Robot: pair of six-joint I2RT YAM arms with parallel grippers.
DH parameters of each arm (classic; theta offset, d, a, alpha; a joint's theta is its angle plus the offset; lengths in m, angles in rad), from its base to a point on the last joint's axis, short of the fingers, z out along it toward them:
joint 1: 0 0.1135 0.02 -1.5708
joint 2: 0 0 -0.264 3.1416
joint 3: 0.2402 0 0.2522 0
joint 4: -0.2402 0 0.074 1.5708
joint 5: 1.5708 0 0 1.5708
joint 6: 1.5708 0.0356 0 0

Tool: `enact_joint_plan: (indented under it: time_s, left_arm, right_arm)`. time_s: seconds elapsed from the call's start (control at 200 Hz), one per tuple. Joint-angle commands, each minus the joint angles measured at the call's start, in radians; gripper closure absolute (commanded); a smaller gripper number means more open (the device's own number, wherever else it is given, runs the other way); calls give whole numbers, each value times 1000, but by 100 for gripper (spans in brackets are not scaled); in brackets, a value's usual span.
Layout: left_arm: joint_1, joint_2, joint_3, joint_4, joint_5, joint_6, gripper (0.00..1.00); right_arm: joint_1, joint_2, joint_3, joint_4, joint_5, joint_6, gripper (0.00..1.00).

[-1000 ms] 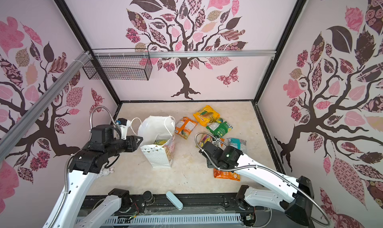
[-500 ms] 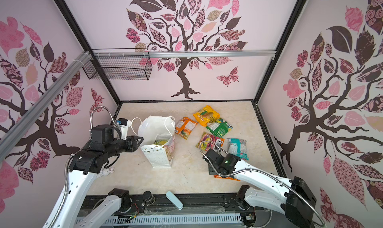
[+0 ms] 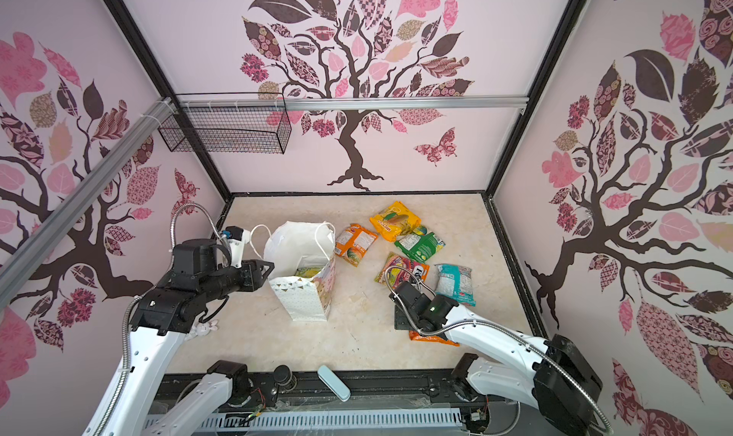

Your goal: Place the snacks into the paper bag

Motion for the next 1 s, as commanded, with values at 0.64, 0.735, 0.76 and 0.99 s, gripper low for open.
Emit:
enact_joint_plan:
  time_s: [0.64, 0.735, 0.76, 0.99]
  left_arm:
    - [-1, -24, -12, 15, -3, 5, 60]
    - [-1, -24, -12, 15, -3, 6, 60]
    - [-1, -24, -12, 15, -2, 6, 60]
    - [-1, -24, -12, 16, -4, 6, 60]
  right_arm:
    - [-102, 122, -50, 164, -27, -79, 29]
    - [-102, 139, -63, 186, -43, -74, 29]
    - [-103, 144, -66, 194, -48, -73, 29]
    - [-102, 176, -71, 247, -158, -96, 30]
